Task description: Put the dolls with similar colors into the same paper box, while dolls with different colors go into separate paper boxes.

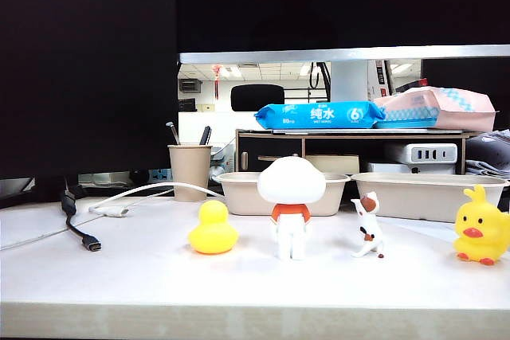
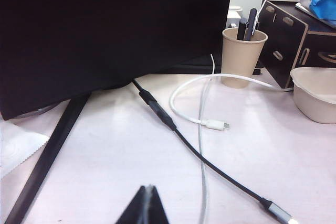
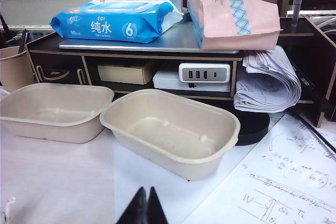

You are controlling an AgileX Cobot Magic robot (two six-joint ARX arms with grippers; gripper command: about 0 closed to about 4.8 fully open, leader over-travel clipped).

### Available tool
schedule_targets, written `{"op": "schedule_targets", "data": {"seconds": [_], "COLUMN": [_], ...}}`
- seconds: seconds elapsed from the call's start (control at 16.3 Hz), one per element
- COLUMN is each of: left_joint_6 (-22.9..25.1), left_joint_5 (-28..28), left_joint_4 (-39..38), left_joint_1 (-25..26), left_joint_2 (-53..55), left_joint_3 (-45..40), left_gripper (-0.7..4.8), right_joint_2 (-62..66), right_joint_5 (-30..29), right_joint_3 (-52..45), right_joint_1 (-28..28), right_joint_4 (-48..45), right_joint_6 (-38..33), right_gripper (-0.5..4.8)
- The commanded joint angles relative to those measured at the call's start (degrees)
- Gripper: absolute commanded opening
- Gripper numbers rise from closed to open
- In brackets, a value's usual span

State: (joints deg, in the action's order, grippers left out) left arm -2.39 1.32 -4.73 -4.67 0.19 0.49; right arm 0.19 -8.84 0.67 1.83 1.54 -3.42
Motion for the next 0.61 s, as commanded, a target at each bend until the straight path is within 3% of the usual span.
{"op": "schedule_targets", "data": {"seconds": [0.06,0.61], "left_joint_6": [0.07,0.07], "left_joint_5": [0.0,0.0], "left_joint_4": [0.52,0.52], "left_joint_1": [0.07,-1.86], "left_joint_2": [0.0,0.02], "left_joint_3": [0.04,0.07], "left_gripper": [-0.05,-0.05], "right_joint_2": [-0.02,-0.02], "right_joint_5": [-0.09,-0.26], "right_joint_3": [-0.28,-0.28], "right_joint_1": [0.02,0.04], "right_joint_4": [-0.92,-0.92], "right_joint_6": [0.0,0.0], "right_gripper": [0.03,0.03]}}
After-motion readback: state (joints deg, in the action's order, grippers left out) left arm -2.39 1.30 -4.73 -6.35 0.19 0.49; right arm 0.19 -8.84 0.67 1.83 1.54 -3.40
